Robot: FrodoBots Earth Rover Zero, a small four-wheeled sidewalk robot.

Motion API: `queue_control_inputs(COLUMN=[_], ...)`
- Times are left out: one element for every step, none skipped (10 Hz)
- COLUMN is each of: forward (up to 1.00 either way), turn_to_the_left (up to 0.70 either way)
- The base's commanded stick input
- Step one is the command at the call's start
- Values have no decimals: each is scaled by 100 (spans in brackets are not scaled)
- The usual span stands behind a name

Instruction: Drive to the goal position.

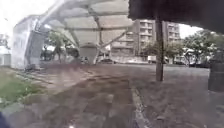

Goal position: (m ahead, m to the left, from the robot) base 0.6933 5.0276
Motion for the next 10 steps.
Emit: queue_control_inputs(forward=[0,0,0,0,0,0,0,0,0,0], turn_to_the_left=[0,0,14,34,36,24,5,4,9,1])
